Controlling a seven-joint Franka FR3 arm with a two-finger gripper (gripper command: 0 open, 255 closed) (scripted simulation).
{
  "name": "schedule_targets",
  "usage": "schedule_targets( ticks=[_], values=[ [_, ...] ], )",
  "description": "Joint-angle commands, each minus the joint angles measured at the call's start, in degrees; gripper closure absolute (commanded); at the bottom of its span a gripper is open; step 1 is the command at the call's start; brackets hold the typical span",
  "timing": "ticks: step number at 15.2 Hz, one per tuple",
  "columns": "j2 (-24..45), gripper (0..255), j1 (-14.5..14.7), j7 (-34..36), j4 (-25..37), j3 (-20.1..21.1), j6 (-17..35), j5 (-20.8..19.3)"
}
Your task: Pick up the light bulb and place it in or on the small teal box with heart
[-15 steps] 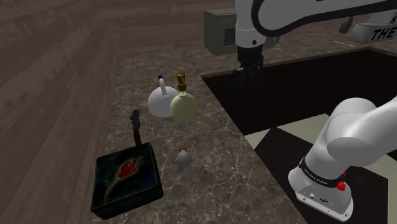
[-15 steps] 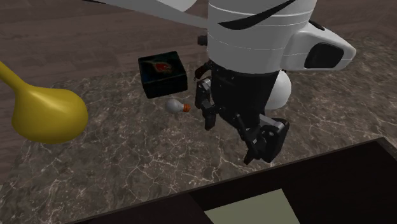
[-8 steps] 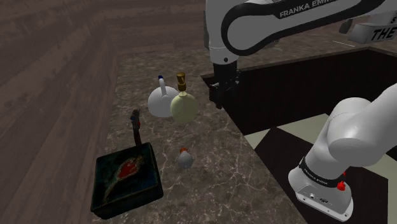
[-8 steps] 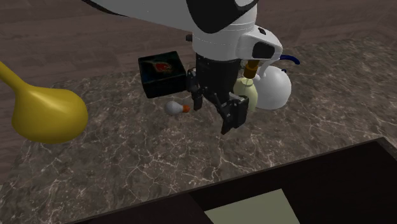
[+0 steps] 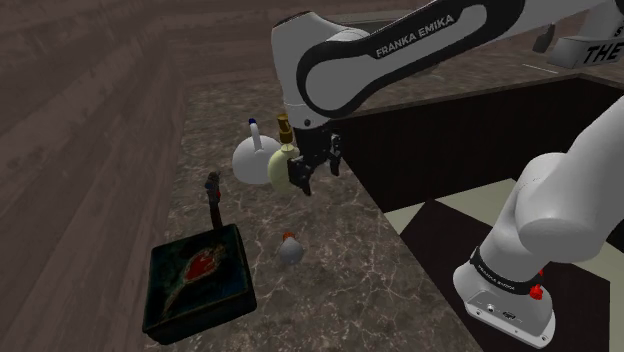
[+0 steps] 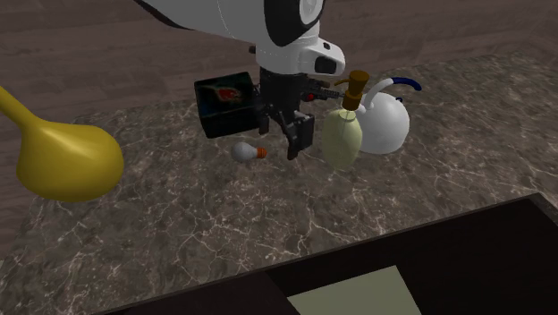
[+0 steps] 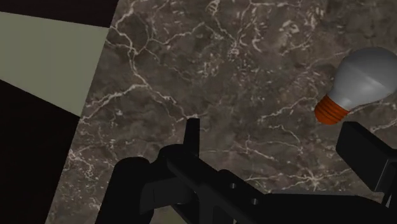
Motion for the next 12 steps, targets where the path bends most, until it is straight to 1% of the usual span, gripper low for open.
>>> schedule_targets(
  ticks=[1, 7, 8, 12],
  values=[
    [4.7, 0, 0.5, 2.6, 2.7, 1.4, 1.6, -0.3],
    [17.7, 0, 2.8, 9.8, 12.5, 4.1, 3.8, -2.6],
    [17.9, 0, 2.9, 9.9, 12.6, 4.1, 3.8, -2.6],
    [18.7, 0, 3.0, 10.0, 10.3, 4.1, 6.8, -2.9]
  ],
)
